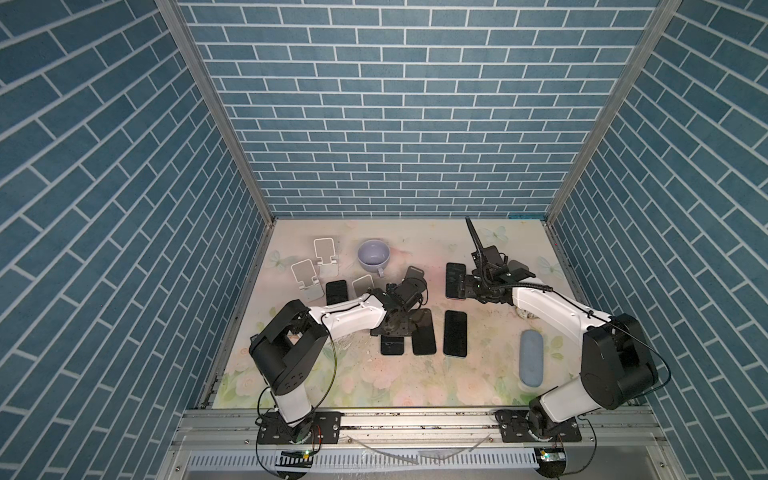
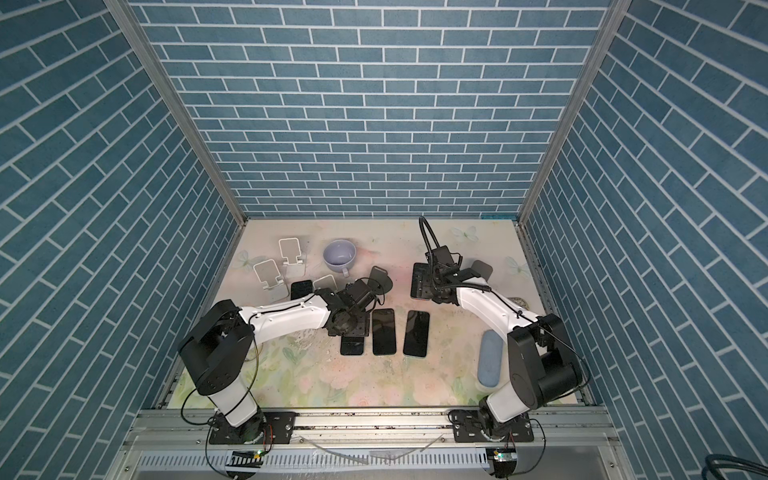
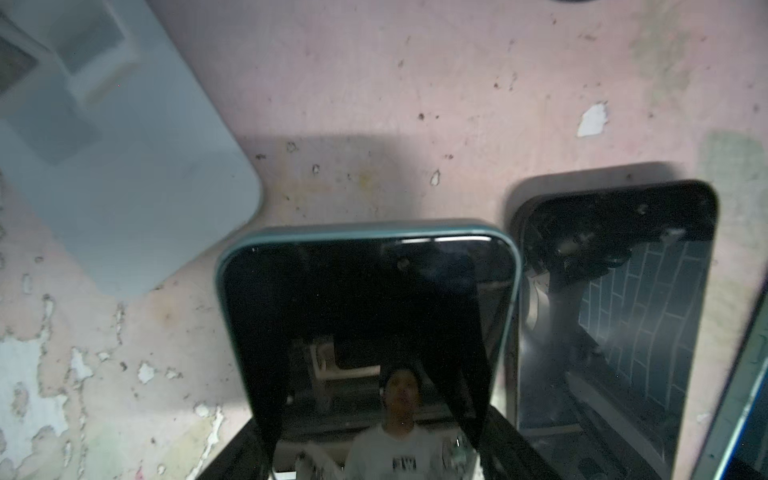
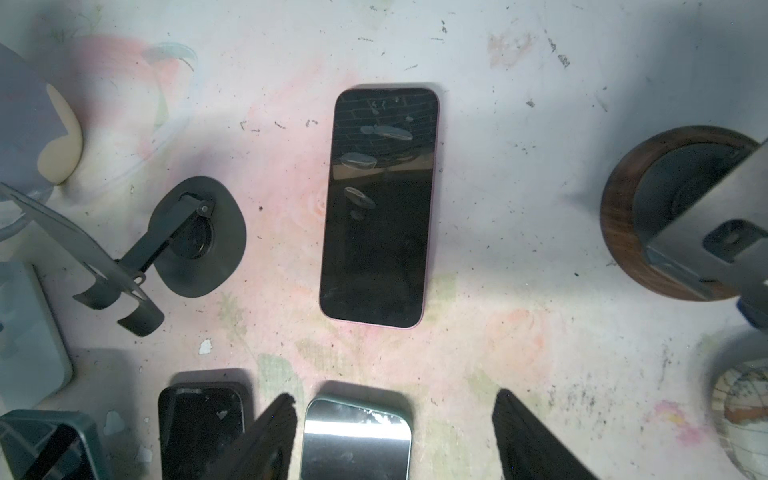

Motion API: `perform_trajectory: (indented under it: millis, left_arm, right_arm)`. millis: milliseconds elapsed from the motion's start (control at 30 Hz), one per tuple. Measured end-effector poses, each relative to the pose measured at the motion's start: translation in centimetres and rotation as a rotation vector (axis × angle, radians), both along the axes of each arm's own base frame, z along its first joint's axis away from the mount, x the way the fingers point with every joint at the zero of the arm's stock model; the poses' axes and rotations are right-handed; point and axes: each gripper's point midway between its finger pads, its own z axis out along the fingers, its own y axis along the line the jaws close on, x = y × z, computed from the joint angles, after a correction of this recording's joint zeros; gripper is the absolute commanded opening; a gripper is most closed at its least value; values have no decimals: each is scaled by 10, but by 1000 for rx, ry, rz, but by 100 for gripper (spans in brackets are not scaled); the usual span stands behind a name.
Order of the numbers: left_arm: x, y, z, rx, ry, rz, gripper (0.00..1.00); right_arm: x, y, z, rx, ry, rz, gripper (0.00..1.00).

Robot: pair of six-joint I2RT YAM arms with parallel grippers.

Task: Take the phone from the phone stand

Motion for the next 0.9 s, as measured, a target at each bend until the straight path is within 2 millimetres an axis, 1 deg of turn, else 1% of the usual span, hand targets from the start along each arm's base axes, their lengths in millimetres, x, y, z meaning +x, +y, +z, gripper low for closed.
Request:
perform_trajectory:
  millis: [233, 600, 900]
  left_arm:
    - [-2, 0, -13, 20, 29, -16, 74]
    - [-2, -2, -13, 23, 29, -27, 77]
    - [0, 1, -13, 37, 15, -30, 84]
  right_arm:
    - [0, 0, 0, 0, 0, 0, 76]
    - [0, 0, 0, -1, 1, 0, 76]
    - [0, 0, -4, -7, 12, 0, 76]
